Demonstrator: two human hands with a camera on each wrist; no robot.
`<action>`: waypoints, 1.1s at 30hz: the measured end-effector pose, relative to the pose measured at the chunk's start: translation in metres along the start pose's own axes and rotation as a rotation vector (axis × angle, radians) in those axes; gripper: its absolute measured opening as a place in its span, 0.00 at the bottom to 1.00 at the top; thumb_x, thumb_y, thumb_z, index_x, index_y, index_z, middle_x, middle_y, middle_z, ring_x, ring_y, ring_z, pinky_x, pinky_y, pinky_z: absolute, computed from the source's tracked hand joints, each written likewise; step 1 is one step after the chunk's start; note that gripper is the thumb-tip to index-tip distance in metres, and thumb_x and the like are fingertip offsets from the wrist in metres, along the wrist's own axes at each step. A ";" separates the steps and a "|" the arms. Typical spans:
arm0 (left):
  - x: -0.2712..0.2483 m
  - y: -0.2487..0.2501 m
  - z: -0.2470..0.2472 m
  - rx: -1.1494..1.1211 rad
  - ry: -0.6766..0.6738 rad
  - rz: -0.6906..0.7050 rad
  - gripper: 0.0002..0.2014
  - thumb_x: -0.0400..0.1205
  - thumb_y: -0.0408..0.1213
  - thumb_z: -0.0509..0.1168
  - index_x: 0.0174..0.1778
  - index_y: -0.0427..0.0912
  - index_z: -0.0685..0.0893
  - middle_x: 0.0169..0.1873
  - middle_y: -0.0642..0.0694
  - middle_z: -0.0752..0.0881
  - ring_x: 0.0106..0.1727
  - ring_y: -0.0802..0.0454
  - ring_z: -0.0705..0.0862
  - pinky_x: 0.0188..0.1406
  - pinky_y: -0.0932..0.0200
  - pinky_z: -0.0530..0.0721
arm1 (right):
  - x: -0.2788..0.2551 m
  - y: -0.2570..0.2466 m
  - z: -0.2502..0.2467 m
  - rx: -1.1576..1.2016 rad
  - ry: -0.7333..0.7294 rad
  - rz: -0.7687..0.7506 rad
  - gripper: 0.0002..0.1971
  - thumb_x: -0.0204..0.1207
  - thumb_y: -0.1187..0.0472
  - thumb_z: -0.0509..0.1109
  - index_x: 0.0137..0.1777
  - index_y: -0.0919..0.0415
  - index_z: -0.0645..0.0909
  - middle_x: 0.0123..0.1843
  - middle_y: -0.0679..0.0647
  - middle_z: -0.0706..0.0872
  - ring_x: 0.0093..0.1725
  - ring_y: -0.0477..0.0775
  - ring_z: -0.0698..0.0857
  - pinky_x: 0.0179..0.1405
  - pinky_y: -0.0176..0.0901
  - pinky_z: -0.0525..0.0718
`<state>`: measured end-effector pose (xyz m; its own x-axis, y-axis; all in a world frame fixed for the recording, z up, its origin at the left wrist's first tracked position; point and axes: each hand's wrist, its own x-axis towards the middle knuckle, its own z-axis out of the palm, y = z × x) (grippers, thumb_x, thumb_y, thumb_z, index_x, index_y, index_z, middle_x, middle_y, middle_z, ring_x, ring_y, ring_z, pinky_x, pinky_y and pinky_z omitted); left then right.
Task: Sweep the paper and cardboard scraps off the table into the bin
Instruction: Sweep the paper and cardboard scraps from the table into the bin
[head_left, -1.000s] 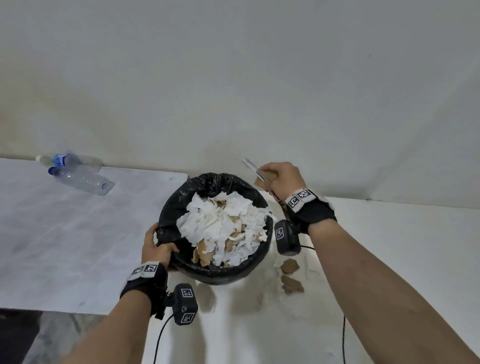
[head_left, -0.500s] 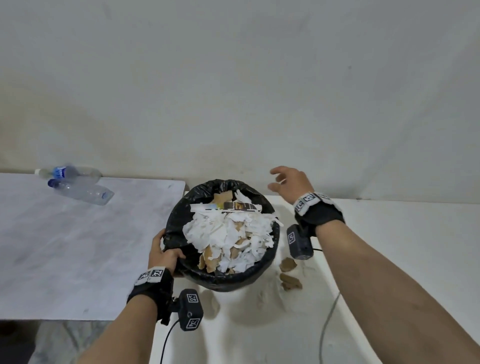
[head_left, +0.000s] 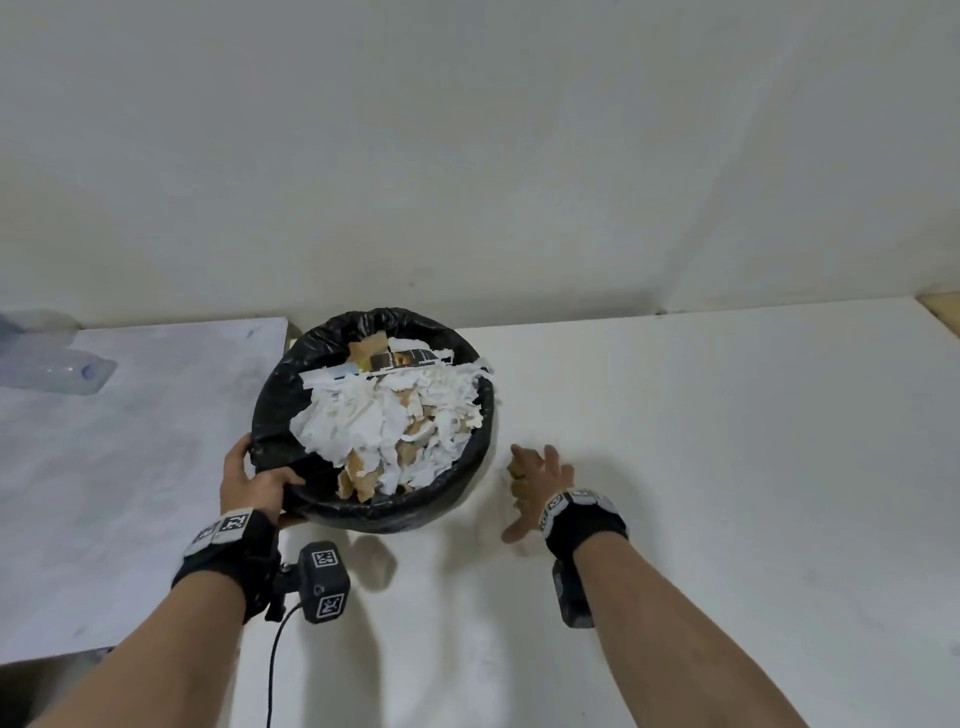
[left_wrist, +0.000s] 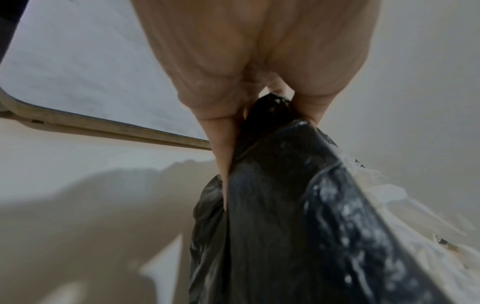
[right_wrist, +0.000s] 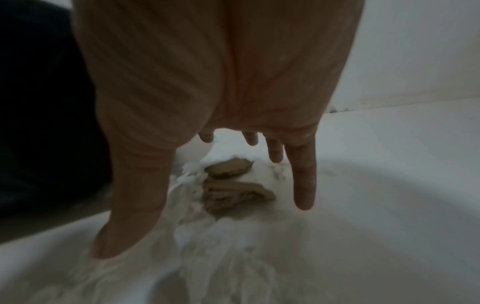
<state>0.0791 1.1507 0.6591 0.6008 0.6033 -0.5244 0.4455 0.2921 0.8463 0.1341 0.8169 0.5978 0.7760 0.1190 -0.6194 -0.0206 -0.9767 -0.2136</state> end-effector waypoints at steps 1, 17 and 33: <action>0.002 -0.001 0.000 0.000 -0.003 0.000 0.42 0.70 0.15 0.62 0.73 0.62 0.75 0.65 0.36 0.83 0.48 0.33 0.86 0.34 0.40 0.89 | 0.002 -0.005 0.005 -0.012 0.007 -0.016 0.68 0.50 0.43 0.85 0.80 0.35 0.37 0.84 0.53 0.42 0.81 0.71 0.48 0.76 0.67 0.66; 0.011 -0.001 -0.002 -0.040 -0.018 -0.026 0.43 0.70 0.13 0.60 0.74 0.62 0.74 0.67 0.38 0.81 0.57 0.29 0.84 0.37 0.40 0.88 | -0.014 -0.022 0.022 -0.061 0.298 -0.197 0.18 0.76 0.70 0.62 0.63 0.60 0.83 0.69 0.59 0.77 0.60 0.64 0.83 0.59 0.48 0.81; -0.021 0.030 -0.035 -0.008 -0.002 -0.013 0.42 0.71 0.15 0.61 0.76 0.60 0.72 0.59 0.37 0.84 0.46 0.32 0.86 0.35 0.44 0.89 | -0.075 -0.115 -0.138 0.445 0.588 -0.330 0.16 0.70 0.72 0.70 0.54 0.56 0.90 0.46 0.58 0.93 0.48 0.55 0.89 0.52 0.39 0.84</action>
<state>0.0566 1.1728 0.6985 0.5960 0.5980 -0.5358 0.4483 0.3058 0.8400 0.1658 0.8960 0.7731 0.9880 0.1545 0.0008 0.1147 -0.7303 -0.6734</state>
